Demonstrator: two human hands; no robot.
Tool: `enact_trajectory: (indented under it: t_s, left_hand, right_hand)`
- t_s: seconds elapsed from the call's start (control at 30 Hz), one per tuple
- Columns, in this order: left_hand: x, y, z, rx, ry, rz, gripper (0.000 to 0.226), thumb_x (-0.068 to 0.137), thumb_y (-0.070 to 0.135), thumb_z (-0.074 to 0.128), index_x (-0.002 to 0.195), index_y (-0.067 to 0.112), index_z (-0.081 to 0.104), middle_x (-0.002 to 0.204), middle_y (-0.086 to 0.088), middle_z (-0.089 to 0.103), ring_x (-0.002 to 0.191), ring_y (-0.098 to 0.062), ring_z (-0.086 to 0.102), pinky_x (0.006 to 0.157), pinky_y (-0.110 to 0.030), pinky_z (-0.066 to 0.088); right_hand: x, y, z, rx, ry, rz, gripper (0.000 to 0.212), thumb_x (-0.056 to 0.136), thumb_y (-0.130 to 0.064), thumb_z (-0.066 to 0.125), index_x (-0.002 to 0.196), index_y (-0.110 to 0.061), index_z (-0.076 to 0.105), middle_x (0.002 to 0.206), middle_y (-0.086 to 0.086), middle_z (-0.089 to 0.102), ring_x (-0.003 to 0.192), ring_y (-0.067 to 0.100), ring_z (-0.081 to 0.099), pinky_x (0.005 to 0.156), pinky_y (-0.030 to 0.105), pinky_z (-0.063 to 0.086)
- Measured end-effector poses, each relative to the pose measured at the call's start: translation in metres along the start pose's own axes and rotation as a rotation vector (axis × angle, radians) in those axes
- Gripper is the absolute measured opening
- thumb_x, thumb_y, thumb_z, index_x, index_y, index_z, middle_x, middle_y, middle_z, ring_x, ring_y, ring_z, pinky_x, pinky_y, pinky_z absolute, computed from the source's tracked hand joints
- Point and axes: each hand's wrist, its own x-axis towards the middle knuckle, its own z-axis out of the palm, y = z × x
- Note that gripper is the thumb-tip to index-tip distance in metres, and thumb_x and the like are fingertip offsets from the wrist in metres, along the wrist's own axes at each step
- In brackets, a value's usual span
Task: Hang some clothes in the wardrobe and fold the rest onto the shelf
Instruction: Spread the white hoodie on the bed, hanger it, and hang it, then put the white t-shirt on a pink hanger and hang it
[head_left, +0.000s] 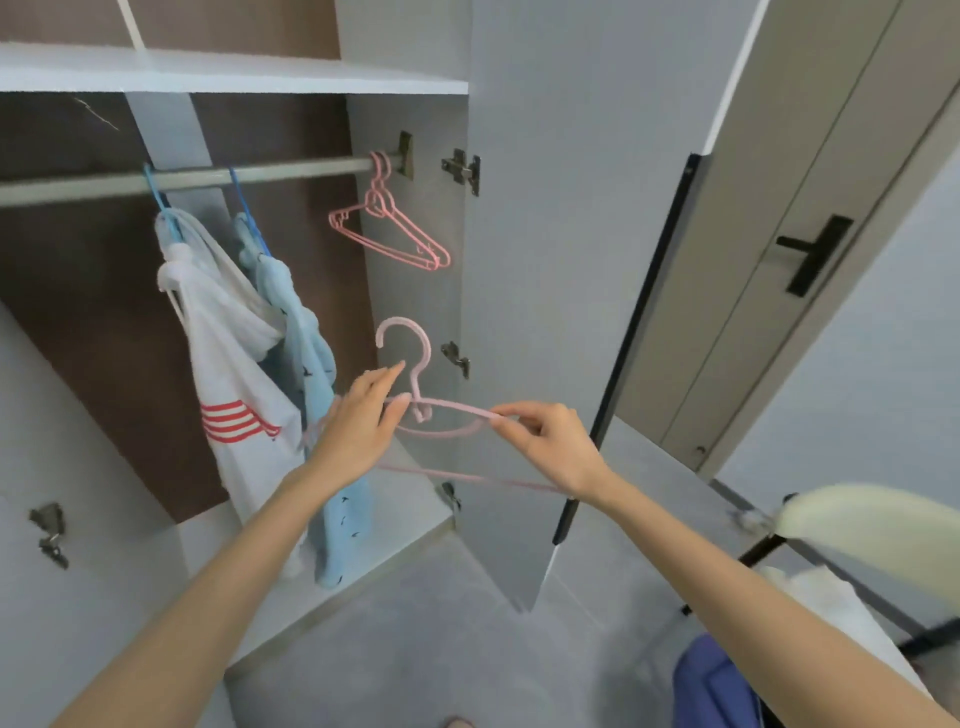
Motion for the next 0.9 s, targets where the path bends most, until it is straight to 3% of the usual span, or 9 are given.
enact_trajectory:
  t_s: [0.07,0.13,0.27,0.37,0.47,0.53,0.67,0.8,0.9]
  left_hand:
    - [-0.013,0.015,0.015,0.041,-0.049,0.070,0.040,0.101,0.037,0.033,0.138,0.029,0.044,0.131,0.000,0.054,0.127,-0.024,0.045,0.111,-0.058,0.024]
    - [-0.023,0.035,0.030,0.058,-0.096,0.159,0.043,0.098,0.046,0.028,0.127,0.031,0.055,0.109,0.003,0.062,0.111,-0.021,0.054,0.110,-0.054,0.023]
    - [-0.037,0.088,0.070,-0.037,-0.148,0.334,0.051,0.089,0.052,0.030,0.101,0.020,0.067,0.083,0.005,0.058,0.081,-0.020,0.053,0.079,-0.036,0.041]
    - [-0.048,0.138,0.114,-0.109,-0.216,0.394,0.038,0.089,0.048,0.039,0.093,0.022,0.066,0.080,0.013,0.060,0.079,-0.017,0.052,0.073,-0.033,0.040]
    - [-0.070,0.194,0.166,-0.172,-0.307,0.442,0.031,0.086,0.049,0.044,0.091,0.026,0.064,0.078,0.018,0.061,0.079,-0.013,0.053,0.072,-0.033,0.042]
    - [-0.090,0.232,0.202,-0.212,-0.356,0.494,0.023,0.087,0.046,0.050,0.089,0.027,0.063,0.078,0.019,0.062,0.078,-0.009,0.053,0.074,-0.035,0.043]
    - [-0.140,0.309,0.268,-0.243,-0.467,0.575,0.005,0.090,0.027,0.062,0.087,0.028,0.058,0.077,0.022,0.056,0.076,-0.006,0.048,0.073,-0.033,0.037]
    - [-0.195,0.366,0.330,-0.240,-0.597,0.536,0.014,0.090,0.033,0.062,0.091,0.026,0.049,0.088,0.010,0.059,0.085,-0.014,0.054,0.073,-0.031,0.042]
    - [-0.224,0.391,0.365,-0.229,-0.639,0.487,0.023,0.089,0.036,0.063,0.095,0.020,0.048,0.092,0.005,0.059,0.086,-0.016,0.057,0.076,-0.034,0.047]
  right_hand:
    - [-0.032,0.011,-0.013,0.034,0.038,0.010,0.014,0.093,-0.039,0.059,0.094,-0.035,0.072,0.052,-0.007,0.036,0.052,0.008,0.028,0.054,0.029,0.026]
    - [-0.063,0.025,-0.028,0.043,0.077,0.026,0.016,0.093,-0.040,0.059,0.096,-0.032,0.072,0.054,-0.008,0.040,0.054,0.007,0.030,0.055,0.030,0.029]
    - [-0.123,0.058,-0.065,0.006,0.138,0.086,0.016,0.096,-0.036,0.056,0.099,-0.032,0.071,0.053,-0.010,0.043,0.054,0.008,0.034,0.055,0.032,0.034]
    - [-0.170,0.087,-0.096,-0.050,0.150,0.172,0.012,0.097,-0.028,0.055,0.098,-0.025,0.066,0.063,-0.013,0.057,0.054,0.005,0.046,0.058,0.028,0.038]
    - [-0.226,0.113,-0.129,-0.106,0.139,0.226,0.004,0.096,-0.022,0.056,0.094,-0.025,0.057,0.070,-0.015,0.055,0.062,-0.002,0.050,0.060,0.017,0.036]
    - [-0.267,0.130,-0.152,-0.125,0.169,0.274,0.002,0.096,-0.023,0.056,0.095,-0.024,0.058,0.075,-0.013,0.056,0.069,0.000,0.052,0.064,0.017,0.038]
    - [-0.348,0.165,-0.196,-0.108,0.240,0.413,0.015,0.097,-0.031,0.054,0.098,-0.021,0.065,0.095,-0.003,0.063,0.083,0.007,0.056,0.077,0.017,0.042]
    - [-0.413,0.194,-0.226,-0.107,0.232,0.535,0.020,0.099,-0.032,0.050,0.093,-0.019,0.064,0.085,-0.007,0.067,0.079,0.008,0.059,0.074,0.021,0.042]
    - [-0.455,0.215,-0.240,-0.116,0.259,0.580,0.023,0.101,-0.020,0.043,0.086,-0.014,0.059,0.072,-0.012,0.057,0.070,0.004,0.052,0.069,0.026,0.035]
